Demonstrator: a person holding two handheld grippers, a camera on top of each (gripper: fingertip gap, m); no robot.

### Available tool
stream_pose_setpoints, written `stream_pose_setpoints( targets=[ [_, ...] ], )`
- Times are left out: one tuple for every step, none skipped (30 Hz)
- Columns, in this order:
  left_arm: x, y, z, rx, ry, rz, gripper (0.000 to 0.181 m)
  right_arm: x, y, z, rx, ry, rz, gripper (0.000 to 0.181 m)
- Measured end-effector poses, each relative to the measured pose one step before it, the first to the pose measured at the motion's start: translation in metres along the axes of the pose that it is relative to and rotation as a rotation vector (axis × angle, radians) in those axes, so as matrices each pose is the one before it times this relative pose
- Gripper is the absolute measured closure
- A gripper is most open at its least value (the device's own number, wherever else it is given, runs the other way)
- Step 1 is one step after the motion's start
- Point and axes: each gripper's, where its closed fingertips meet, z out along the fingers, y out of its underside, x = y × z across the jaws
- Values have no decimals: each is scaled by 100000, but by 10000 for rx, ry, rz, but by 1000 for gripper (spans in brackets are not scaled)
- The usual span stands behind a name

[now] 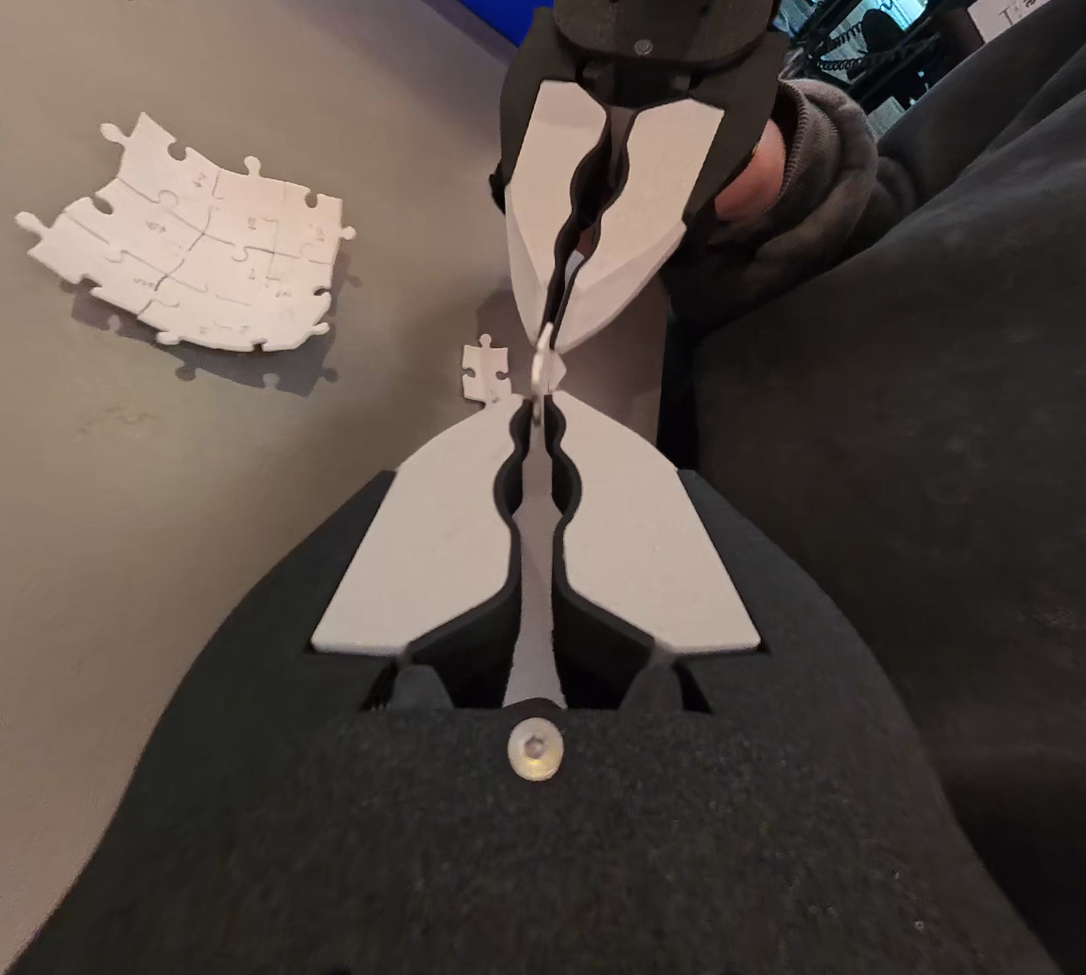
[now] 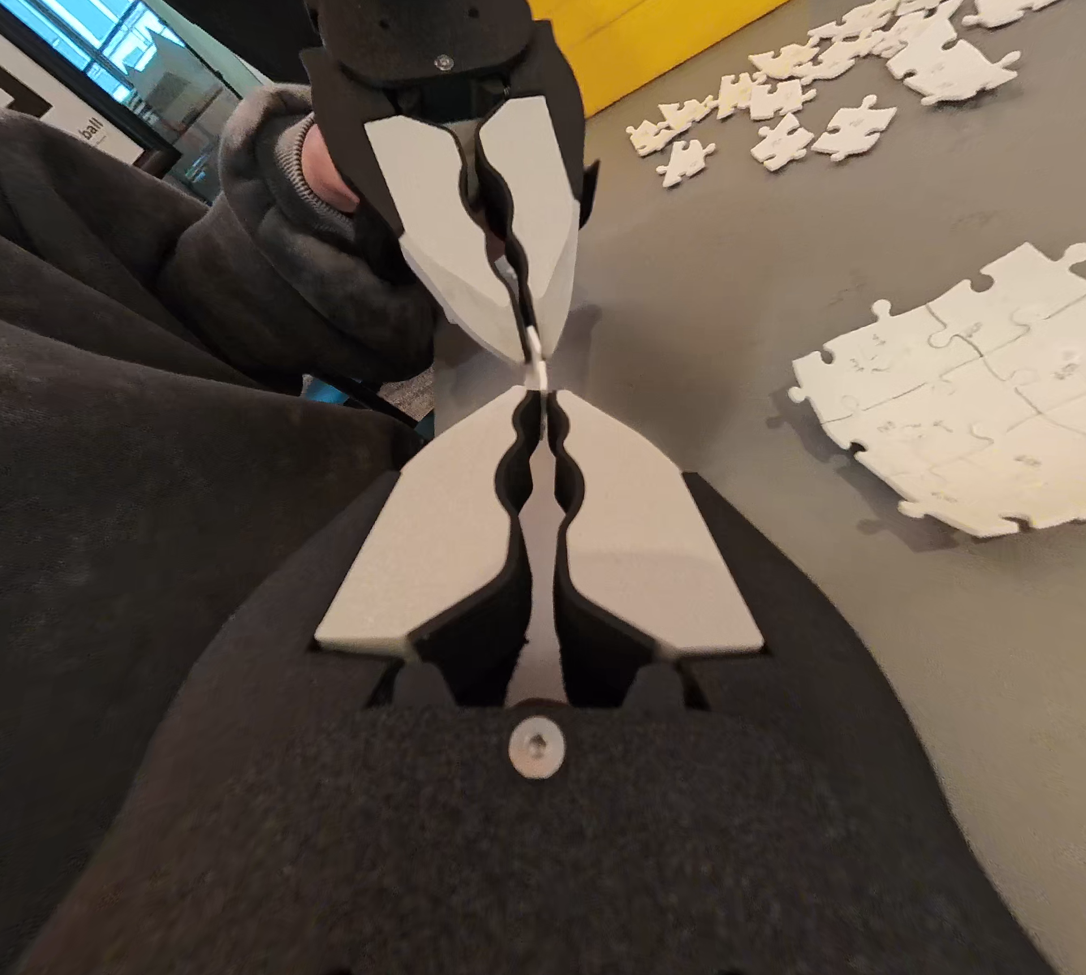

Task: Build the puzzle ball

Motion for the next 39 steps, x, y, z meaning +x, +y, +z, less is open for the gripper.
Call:
stream_pose_setpoints(
  targets=[
    [-218, 92, -242, 55, -96, 3, 175, 234, -37, -187, 59, 87, 126, 179],
    [-292, 80, -276, 64, -137, 4, 172, 190, -34, -226, 83, 31, 168, 179],
    [-339, -1, -270, 101, -168, 33, 168, 188, -35, -234, 95, 14, 219, 179],
    [-297, -71, -233, 133, -159, 102, 163, 232, 29, -267, 72, 49, 230, 179],
    [-315, -142, -172, 136, -203, 184, 160, 275, 89, -324, 55, 116, 225, 179],
    [-483, -227, -126, 139, -328, 260, 156, 280, 138, -407, 59, 143, 213, 179],
    [-619, -288, -44, 126, -440, 301, 149, 298, 49, -498, 169, 183, 189, 179],
    [-605, -247, 56, 28, -444, 284, 142, 369, -18, -568, 257, 230, 221, 179],
    [-502, -159, 159, -111, -342, 243, 138, 446, -27, -607, 261, 283, 267, 179],
    [-455, -96, 239, -222, -271, 181, 134, 525, -33, -594, 257, 341, 216, 179],
    [-559, -95, 286, -291, -274, 144, 133, 555, -28, -579, 235, 367, 127, 179],
    [-855, -148, 309, -313, -382, 99, 133, 580, 12, -525, 198, 382, 101, 179],
    [-1057, -262, 349, -271, -412, 73, 130, 556, 51, -421, 145, 331, 156, 179],
    [-1076, -377, 411, -188, -347, 16, 123, 496, 57, -315, 105, 246, 132, 179],
    [-1068, -423, 471, -150, -273, -50, 119, 556, -18, -228, 103, 268, 147, 179],
    [-1144, -374, 541, -161, -242, -151, 122, 512, -70, -153, 66, 234, 133, 179],
    [-1113, -356, 608, -164, -177, -231, 122, 420, -92, -68, 54, 172, 37, 179],
    [-1020, -371, 633, -135, -122, -258, 123, 420, -71, -24, 37, 181, 7, 179],
    [-860, -437, 611, -59, -78, -275, 130, 365, -37, 6, 25, 170, 0, 179],
    [-607, -476, 631, 13, 33, -264, 135, 224, -62, 21, 64, 87, -1, 179],
    [-275, -430, 648, 39, 166, -264, 135, 167, -50, 34, 64, 45, 42, 179],
    [-142, -262, 660, -39, 182, -247, 135, 133, -71, 72, 86, 26, 66, 179],
    [-132, -69, 651, -129, 119, -196, 135, 72, -65, 88, 95, -12, 67, 179],
    [26, 44, 615, -152, 133, -109, 135, 12, 22, 96, 7, -44, 71, 179],
    [57, 167, 550, -177, 90, -43, 136, 10, 53, 103, -21, -25, 24, 179],
    [-19, 289, 427, -195, -8, -18, 138, 35, 51, 64, -32, 15, -23, 179],
    [64, 287, 259, -133, -5, -6, 138, 50, 30, 7, -21, 39, -49, 179],
    [232, 251, 125, -52, 54, 12, 139, 60, -7, -41, -8, 35, -54, 179],
    [189, 256, 0, -18, 17, 28, 141, 113, -3, -70, -8, 60, -38, 179],
    [90, 263, -85, -2, -43, 17, 141, 180, -27, -95, 8, 74, -16, 179],
    [155, 268, -143, 5, 17, -15, 141, 162, -72, -111, 38, 45, 3, 179],
    [276, 258, -156, 17, 98, -54, 141, 174, -80, -117, 42, 35, 31, 179],
    [286, 247, -141, 27, 106, -71, 141, 195, -75, -98, 35, 51, 40, 179],
    [274, 245, -110, 38, 92, -58, 141, 187, -91, -82, 45, 52, 24, 179],
    [310, 232, -77, 45, 107, -34, 142, 157, -78, -60, 30, 37, 17, 179],
    [298, 213, -77, 55, 98, -31, 144, 155, -76, -60, 34, 65, 14, 179],
    [305, 213, -85, 53, 93, -31, 145, 134, -146, -75, 80, 65, -13, 179],
    [354, 198, -100, 51, 112, -23, 145, 56, -132, -79, 67, 38, -24, 179],
    [453, 201, -114, 57, 153, -29, 145, 82, -106, -61, 41, 54, -31, 179]
  ],
)
